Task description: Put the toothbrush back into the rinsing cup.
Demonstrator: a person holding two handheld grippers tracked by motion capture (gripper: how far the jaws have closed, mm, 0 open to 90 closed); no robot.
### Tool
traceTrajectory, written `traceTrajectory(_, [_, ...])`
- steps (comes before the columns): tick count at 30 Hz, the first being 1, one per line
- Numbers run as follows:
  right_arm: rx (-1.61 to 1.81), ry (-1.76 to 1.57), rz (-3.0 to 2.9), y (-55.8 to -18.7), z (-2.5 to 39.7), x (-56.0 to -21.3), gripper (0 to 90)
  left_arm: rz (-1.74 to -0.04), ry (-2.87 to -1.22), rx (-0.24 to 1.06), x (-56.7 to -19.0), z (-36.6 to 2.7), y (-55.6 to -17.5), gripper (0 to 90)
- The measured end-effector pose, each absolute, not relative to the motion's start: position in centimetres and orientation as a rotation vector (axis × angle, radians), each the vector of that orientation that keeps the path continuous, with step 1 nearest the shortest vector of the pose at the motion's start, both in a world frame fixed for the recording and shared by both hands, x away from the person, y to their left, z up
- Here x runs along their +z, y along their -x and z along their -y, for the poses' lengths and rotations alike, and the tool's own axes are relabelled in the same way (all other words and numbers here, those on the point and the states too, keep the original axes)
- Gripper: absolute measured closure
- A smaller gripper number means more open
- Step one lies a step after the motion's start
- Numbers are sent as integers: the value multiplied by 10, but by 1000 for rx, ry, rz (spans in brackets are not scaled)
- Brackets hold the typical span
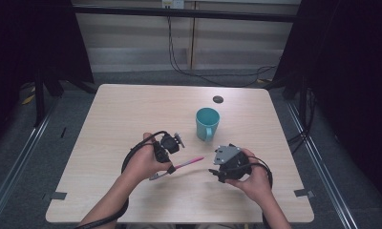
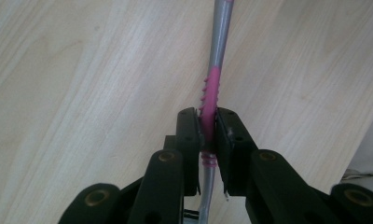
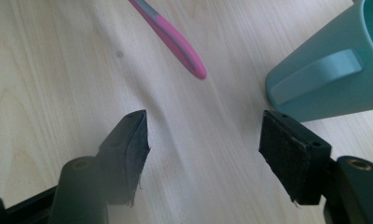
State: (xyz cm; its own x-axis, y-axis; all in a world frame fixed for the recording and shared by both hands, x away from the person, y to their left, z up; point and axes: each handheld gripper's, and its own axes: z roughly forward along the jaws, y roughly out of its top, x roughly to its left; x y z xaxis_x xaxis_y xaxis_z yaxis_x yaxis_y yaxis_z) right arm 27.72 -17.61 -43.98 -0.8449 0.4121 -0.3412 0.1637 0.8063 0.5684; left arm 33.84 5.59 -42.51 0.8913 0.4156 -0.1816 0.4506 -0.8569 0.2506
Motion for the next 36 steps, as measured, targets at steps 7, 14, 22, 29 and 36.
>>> traceTrajectory(7, [705,-358,-2548,-278,168,-438,365,-624,-2782,-189,-427,-47,-337,802])
traceTrajectory(14, [691,-330,-2568,-279,163,-441,413,-600,-2785,-194,-426,-38,-336,802])
traceTrajectory(22, [668,-276,-2575,-279,154,-442,453,-571,-2796,-181,-423,-33,-335,802])
traceTrajectory(29, [658,-245,-2585,-280,150,-441,474,-555,-2793,-185,-420,-32,-335,801])
traceTrajectory(36, [627,-220,-2596,-281,145,-443,490,-530,-2799,-179,-418,-30,-335,801])
